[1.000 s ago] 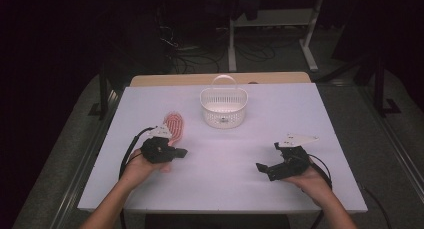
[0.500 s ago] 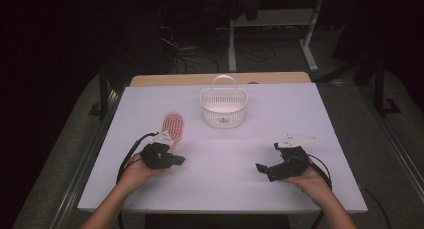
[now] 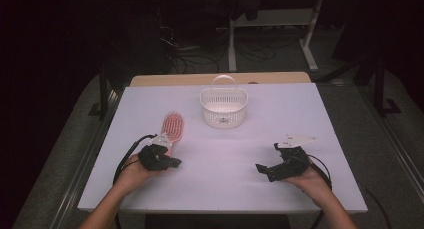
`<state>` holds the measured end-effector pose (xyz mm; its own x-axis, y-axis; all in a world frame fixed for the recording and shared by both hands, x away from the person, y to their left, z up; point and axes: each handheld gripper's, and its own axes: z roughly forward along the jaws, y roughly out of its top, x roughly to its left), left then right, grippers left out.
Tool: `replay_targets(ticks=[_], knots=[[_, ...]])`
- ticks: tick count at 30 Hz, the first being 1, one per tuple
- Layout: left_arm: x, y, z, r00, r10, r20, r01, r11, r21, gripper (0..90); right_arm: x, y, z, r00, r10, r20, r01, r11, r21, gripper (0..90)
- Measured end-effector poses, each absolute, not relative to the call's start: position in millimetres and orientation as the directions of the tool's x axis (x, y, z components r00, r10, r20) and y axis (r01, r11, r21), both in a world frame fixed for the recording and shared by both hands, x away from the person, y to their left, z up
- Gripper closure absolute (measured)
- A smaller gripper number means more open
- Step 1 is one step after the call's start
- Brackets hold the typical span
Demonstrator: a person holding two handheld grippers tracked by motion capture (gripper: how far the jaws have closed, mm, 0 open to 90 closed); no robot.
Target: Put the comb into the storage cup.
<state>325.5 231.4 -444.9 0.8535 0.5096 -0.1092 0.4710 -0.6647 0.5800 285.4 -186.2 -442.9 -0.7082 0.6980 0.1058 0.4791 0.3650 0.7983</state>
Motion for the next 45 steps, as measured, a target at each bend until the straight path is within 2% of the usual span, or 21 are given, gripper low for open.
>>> replay_targets(ticks=[13,45], knots=[[324,240,-445,0.840,0.535,-0.084,0.485,-0.675,0.556,90.0,285,-186,-443,-0.707,0.699,0.104,0.481,0.368,0.796,0.0],[328,289,-442,0.752,0.655,-0.075,0.579,-0.601,0.550,90.0,286,-185,-444,-0.707,0.699,0.109,0.486,0.368,0.793,0.0]])
